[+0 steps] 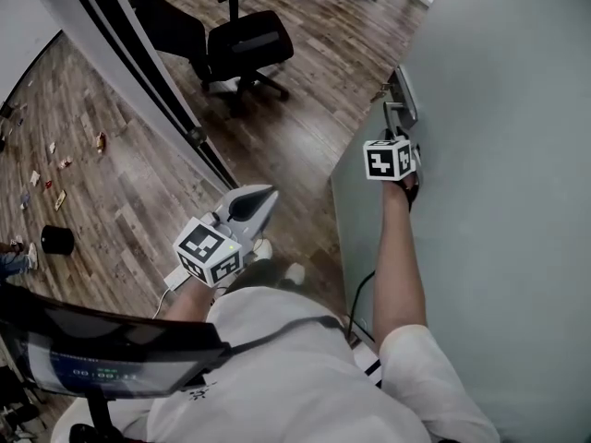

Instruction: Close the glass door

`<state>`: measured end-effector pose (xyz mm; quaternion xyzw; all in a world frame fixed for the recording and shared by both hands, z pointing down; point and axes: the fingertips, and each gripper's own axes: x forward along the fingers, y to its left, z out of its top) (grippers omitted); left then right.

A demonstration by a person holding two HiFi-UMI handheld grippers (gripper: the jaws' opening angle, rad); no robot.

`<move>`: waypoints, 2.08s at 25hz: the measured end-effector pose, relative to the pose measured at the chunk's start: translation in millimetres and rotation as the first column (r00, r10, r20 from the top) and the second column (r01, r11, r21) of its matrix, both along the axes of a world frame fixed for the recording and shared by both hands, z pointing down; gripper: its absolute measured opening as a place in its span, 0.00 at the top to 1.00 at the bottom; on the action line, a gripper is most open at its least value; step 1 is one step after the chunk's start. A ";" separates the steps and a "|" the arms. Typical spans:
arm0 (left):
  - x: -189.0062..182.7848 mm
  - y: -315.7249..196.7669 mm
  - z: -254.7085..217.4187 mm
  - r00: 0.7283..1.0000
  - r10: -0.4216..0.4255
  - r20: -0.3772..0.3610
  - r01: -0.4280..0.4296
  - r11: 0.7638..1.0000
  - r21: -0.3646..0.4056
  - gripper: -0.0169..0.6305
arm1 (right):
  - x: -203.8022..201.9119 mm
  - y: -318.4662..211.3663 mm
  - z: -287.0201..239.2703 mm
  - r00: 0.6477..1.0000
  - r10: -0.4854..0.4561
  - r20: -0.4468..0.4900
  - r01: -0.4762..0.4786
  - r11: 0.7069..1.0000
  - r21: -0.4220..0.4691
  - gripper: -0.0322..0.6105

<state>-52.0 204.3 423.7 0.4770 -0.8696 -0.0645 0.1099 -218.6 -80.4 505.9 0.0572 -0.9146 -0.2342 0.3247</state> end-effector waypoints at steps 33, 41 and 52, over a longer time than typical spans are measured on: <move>-10.7 145.2 -44.9 0.998 0.038 0.059 -0.041 0.998 0.049 0.97 | 37.2 177.0 -17.6 0.973 -0.230 -0.011 0.230 0.973 -0.026 0.79; -8.0 160.9 -42.6 0.997 0.050 0.060 -0.053 0.997 0.050 0.97 | 55.8 222.1 -15.1 0.957 -0.291 -0.010 0.291 0.956 -0.034 0.79; 3.5 176.8 -24.4 0.997 0.062 0.055 -0.064 0.997 0.040 0.97 | 90.7 262.0 -2.3 0.932 -0.362 0.002 0.362 0.931 -0.040 0.79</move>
